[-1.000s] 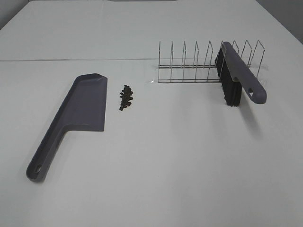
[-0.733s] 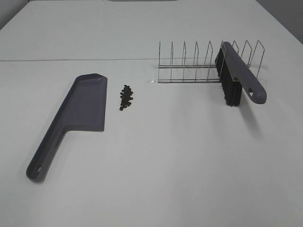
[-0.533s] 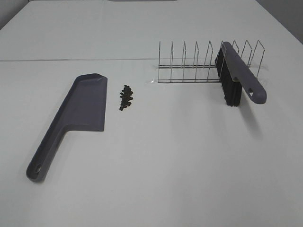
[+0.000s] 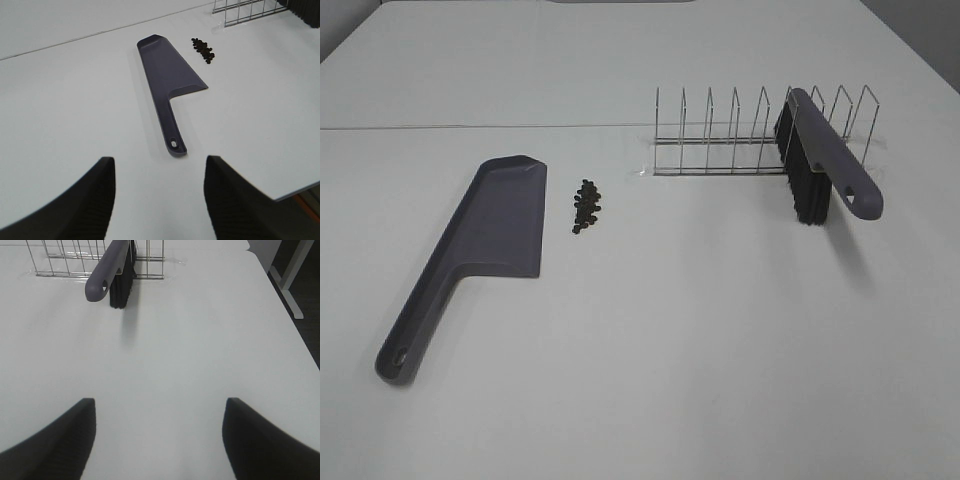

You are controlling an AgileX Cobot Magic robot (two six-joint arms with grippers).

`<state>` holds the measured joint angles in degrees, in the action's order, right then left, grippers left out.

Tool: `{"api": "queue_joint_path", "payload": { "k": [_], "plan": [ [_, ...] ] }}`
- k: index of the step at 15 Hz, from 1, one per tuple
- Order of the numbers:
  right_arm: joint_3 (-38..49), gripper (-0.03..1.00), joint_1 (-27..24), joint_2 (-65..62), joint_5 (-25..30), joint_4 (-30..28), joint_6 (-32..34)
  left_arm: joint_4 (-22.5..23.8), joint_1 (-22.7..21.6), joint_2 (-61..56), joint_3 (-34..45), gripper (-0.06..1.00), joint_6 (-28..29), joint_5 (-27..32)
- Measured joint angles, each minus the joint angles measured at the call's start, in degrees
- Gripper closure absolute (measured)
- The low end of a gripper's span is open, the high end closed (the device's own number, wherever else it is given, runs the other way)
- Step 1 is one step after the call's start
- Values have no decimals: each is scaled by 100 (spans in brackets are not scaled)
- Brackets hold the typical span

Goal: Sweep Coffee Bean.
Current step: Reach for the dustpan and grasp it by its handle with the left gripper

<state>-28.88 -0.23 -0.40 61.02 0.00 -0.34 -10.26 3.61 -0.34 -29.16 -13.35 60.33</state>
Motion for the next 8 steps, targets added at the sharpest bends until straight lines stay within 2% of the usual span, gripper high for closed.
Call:
{"api": "queue_joint_path", "payload": {
  "k": [8],
  "plan": [
    [0,29,0,0,0,0,0,0,0,0,0,42,0,0]
  ]
}}
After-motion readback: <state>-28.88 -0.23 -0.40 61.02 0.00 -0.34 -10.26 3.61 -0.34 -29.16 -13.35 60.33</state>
